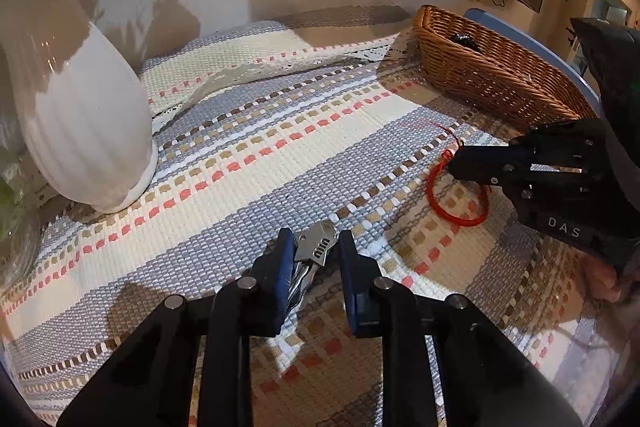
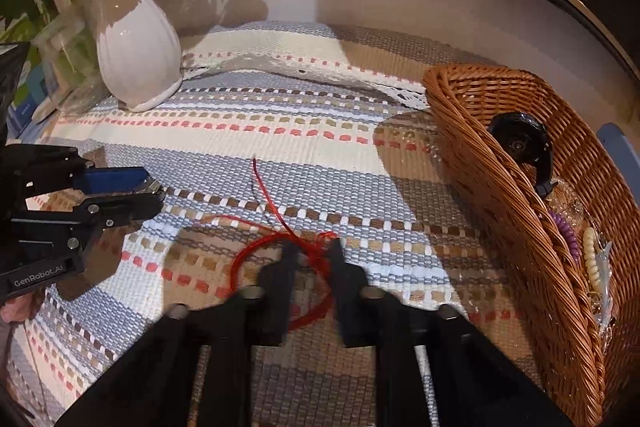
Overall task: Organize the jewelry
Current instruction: 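Grasp the silver key ring with the left gripper while the right grasps the red string bracelet, then carry the key ring and red bracelet over the wicker basket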
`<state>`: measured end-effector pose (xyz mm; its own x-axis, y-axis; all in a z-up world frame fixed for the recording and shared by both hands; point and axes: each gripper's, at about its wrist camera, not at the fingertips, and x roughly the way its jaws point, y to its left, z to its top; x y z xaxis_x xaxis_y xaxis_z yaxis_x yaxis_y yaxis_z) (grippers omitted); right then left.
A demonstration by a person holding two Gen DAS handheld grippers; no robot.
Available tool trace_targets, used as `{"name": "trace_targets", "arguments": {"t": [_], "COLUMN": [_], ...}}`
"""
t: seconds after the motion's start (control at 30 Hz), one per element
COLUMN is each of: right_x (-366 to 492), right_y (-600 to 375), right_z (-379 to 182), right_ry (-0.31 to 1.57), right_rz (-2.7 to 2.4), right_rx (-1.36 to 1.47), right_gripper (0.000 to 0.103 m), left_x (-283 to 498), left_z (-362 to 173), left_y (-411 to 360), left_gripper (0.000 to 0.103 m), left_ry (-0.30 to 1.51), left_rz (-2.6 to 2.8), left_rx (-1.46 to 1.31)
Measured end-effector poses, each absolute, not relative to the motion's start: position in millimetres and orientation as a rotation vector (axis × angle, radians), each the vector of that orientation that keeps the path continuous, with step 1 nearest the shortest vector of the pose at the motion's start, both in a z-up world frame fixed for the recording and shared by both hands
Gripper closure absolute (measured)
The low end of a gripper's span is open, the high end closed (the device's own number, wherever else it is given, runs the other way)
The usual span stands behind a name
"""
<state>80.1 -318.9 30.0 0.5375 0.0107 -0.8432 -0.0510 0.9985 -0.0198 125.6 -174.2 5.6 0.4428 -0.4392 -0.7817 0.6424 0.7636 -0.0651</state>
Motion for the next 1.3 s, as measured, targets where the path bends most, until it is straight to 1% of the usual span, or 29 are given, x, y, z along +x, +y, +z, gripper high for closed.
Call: {"name": "trace_targets", "arguments": {"t": [0.17,0.27,0.5,0.7,0.87,0.97,1.1,1.23,1.3], "right_x": [68.1,51.0,2.4,-23.1,-35.8,-38.0,-36.7,-29.5,-25.6], "right_y": [-325.5,-329.8,-332.5,-357.1,-395.8,-428.7,-471.2,-505.4,-518.0], "right_z": [36.4,44.5,89.4,130.5,163.5,177.3,184.2,177.6,172.0], "right_ry": [1.002,1.0,0.925,0.823,0.74,0.709,0.693,0.698,0.702], "right_rz": [0.074,0.095,0.071,0.007,-0.091,-0.162,-0.251,-0.344,-0.385], "right_rx": [0.036,0.115,0.126,0.162,0.196,0.239,0.29,0.324,0.335], "right_gripper": [0.097,0.097,0.097,0.097,0.097,0.097,0.097,0.097,0.097], "left_x": [120.9,110.8,94.3,79.5,78.6,82.1,89.9,103.9,107.6], "left_z": [12.4,28.3,64.3,94.6,127.9,140.8,142.8,135.3,131.3], "left_y": [-170.5,-168.2,-181.8,-212.6,-256.2,-296.1,-351.5,-399.3,-417.3], "left_gripper": [0.081,0.081,0.081,0.081,0.081,0.081,0.081,0.081,0.081], "left_ry": [0.863,0.817,0.787,0.751,0.704,0.69,0.702,0.736,0.717], "left_rz": [-0.716,-0.815,-0.871,-0.904,-0.944,-0.971,-1.012,-1.04,-1.016], "left_rx": [0.23,0.171,0.154,0.183,0.186,0.189,0.198,0.195,0.216]}}
